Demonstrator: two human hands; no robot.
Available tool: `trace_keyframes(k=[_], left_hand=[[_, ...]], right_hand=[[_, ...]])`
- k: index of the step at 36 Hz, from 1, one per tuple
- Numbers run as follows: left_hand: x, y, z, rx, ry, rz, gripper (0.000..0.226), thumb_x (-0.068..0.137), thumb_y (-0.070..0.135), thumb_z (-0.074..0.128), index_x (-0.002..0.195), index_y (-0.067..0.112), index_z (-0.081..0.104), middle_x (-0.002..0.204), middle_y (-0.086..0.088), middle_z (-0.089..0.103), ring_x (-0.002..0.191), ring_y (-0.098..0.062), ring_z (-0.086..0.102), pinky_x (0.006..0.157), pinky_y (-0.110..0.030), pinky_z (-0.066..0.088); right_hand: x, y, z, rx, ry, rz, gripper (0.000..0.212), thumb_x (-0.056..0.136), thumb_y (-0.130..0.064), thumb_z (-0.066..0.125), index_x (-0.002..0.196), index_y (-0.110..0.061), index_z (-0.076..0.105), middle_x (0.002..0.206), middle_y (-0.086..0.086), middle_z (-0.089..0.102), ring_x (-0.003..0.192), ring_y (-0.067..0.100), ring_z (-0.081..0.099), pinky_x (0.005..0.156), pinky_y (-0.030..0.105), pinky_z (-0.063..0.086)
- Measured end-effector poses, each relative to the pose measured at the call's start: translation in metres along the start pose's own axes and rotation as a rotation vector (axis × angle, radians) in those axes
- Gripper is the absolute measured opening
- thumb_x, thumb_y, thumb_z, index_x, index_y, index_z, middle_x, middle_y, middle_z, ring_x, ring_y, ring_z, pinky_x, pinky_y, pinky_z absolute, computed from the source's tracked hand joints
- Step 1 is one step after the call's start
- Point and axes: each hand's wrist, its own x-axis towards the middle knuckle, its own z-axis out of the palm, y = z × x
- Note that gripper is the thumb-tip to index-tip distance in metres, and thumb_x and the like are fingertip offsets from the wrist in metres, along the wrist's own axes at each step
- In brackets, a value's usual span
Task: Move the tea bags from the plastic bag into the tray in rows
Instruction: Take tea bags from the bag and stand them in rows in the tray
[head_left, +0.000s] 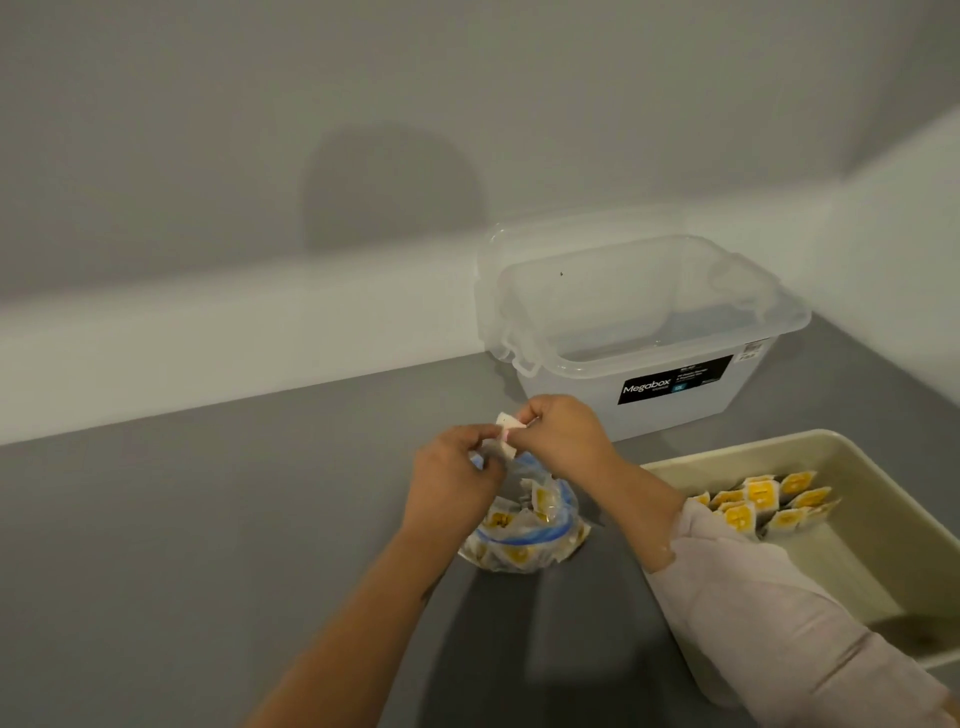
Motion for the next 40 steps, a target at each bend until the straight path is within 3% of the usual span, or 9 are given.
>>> trace_keyframes(k=[4,11,14,18,21,26,30,34,40], left_hand=[[-0.002,0.003,-0.001,-0.074,-0.090,0.022,0.039,0.078,0.011,0.068,0.113,0.028,0.065,0.093,0.013,0.064,0.079,0.000,0.056,0.062,0.001,0.039],[-0.001,-0.008,-0.001,-0.117,-0.002,0.037,0.027,0.091,0.009,0.057,0.114,0.018,0.067,0.090,0.008,0.065,0.067,0.011,0.052,0.064,0.005,0.037],[0.002,-0.015,0.000,-0.118,0.009,-0.011,0.027,0.095,0.014,0.053,0.119,0.018,0.064,0.097,0.006,0.066,0.075,0.004,0.053,0.062,0.006,0.036],[0.003,-0.023,0.000,-0.123,-0.003,-0.060,0.035,0.095,0.022,0.054,0.130,0.017,0.056,0.113,-0.001,0.067,0.090,-0.003,0.054,0.072,-0.004,0.039],[0.003,-0.025,0.000,-0.123,-0.022,-0.086,0.037,0.096,0.023,0.052,0.133,0.018,0.053,0.120,0.001,0.064,0.094,-0.002,0.051,0.079,-0.009,0.037],[0.004,-0.027,0.000,-0.107,-0.025,-0.096,0.037,0.097,0.023,0.051,0.134,0.018,0.051,0.122,-0.002,0.063,0.098,-0.008,0.056,0.086,-0.016,0.040],[0.005,-0.027,0.000,-0.085,-0.030,-0.103,0.038,0.097,0.024,0.051,0.134,0.017,0.051,0.122,-0.003,0.063,0.104,-0.015,0.059,0.089,-0.021,0.044],[0.005,-0.029,-0.002,-0.103,-0.029,-0.112,0.036,0.096,0.023,0.052,0.132,0.016,0.052,0.119,-0.004,0.064,0.096,-0.011,0.056,0.084,-0.020,0.043],[0.008,-0.030,-0.003,-0.124,-0.049,-0.143,0.037,0.097,0.025,0.051,0.132,0.014,0.050,0.124,-0.006,0.061,0.108,-0.021,0.059,0.091,-0.028,0.046]], right_hand=[[-0.001,-0.007,0.001,0.156,0.004,0.040,0.017,0.078,-0.015,0.069,0.067,-0.019,0.057,0.073,0.005,0.063,0.057,0.014,0.052,0.048,0.026,0.041],[-0.010,-0.011,0.000,0.355,-0.112,0.112,0.017,0.081,-0.026,0.074,0.089,-0.012,0.068,0.086,0.004,0.071,0.052,0.005,0.046,0.036,0.014,0.034],[-0.008,-0.009,0.003,0.318,-0.065,0.097,0.012,0.083,-0.024,0.072,0.087,-0.015,0.067,0.084,0.001,0.068,0.064,0.008,0.053,0.045,0.017,0.040],[-0.006,0.001,0.011,-0.169,-0.090,0.050,0.007,0.085,-0.024,0.069,0.081,-0.022,0.064,0.091,0.002,0.068,0.088,0.018,0.063,0.073,0.026,0.048],[-0.010,0.005,0.021,-0.582,-0.186,0.065,0.018,0.089,-0.025,0.063,0.104,-0.016,0.067,0.107,0.005,0.065,0.091,0.020,0.061,0.079,0.027,0.048],[-0.013,0.010,0.033,-0.830,-0.250,0.078,0.035,0.093,-0.028,0.059,0.124,-0.012,0.055,0.124,0.008,0.058,0.111,0.024,0.058,0.091,0.030,0.045],[-0.014,0.014,0.034,-0.820,-0.239,0.073,0.030,0.094,-0.027,0.057,0.121,-0.013,0.058,0.121,0.007,0.060,0.109,0.023,0.058,0.087,0.028,0.046],[-0.012,0.013,0.027,-0.684,-0.208,0.062,0.021,0.091,-0.029,0.058,0.107,-0.019,0.068,0.107,0.003,0.065,0.088,0.019,0.059,0.072,0.025,0.043],[-0.008,0.004,0.006,-0.458,-0.206,0.027,0.010,0.087,-0.026,0.067,0.095,-0.024,0.073,0.102,-0.002,0.068,0.093,0.017,0.062,0.082,0.027,0.049]])
